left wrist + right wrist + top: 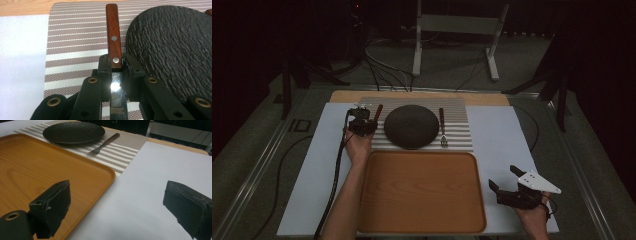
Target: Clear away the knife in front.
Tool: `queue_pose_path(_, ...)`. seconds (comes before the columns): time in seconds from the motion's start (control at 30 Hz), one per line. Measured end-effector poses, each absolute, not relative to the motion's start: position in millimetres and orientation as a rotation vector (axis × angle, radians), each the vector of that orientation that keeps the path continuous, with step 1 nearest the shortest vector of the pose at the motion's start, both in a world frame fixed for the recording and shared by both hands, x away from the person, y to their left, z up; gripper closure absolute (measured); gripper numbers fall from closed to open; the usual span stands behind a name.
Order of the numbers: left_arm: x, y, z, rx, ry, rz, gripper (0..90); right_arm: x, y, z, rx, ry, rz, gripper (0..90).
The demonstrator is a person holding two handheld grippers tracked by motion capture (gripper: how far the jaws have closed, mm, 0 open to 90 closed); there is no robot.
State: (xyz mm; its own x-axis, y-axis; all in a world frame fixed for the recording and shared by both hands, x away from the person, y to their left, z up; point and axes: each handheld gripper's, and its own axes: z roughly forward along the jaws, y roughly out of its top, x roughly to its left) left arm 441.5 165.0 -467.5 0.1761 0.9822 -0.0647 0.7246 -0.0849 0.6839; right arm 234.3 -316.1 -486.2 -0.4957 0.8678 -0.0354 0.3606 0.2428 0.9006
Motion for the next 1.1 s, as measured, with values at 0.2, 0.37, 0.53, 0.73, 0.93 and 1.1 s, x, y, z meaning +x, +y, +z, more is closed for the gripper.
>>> queue_pose_path(0.2, 434.6, 161.8, -459.2, 1.870, 1.584, 0.589, 78.1, 234.1, -316.0, -486.2, 1.116, 1.978, 1.212, 7.5)
queue_pose_path(0.37, 429.8, 158.8, -454.4, 1.865, 1.571, 0.597, 78.1, 233.8, -316.1, -486.0, 1.116, 1.976, 1.216, 7.5)
queue_pose_path(0.53, 424.8, 156.9, -451.6, 1.850, 1.564, 0.596, 78.1, 234.3, -315.5, -486.4, 1.117, 1.981, 1.211, 7.6)
queue_pose_path(0.73, 417.6, 154.0, -452.9, 1.841, 1.564, 0.581, 78.1, 234.0, -315.1, -486.4, 1.115, 1.983, 1.210, 7.5)
queue_pose_path(0.93, 409.4, 154.1, -452.4, 1.809, 1.565, 0.574, 78.1, 234.0, -314.8, -486.4, 1.114, 1.986, 1.210, 7.5)
queue_pose_path(1.1, 402.2, 152.6, -452.6, 1.813, 1.559, 0.585, 78.1, 234.0, -314.6, -486.4, 1.113, 1.988, 1.212, 7.5)
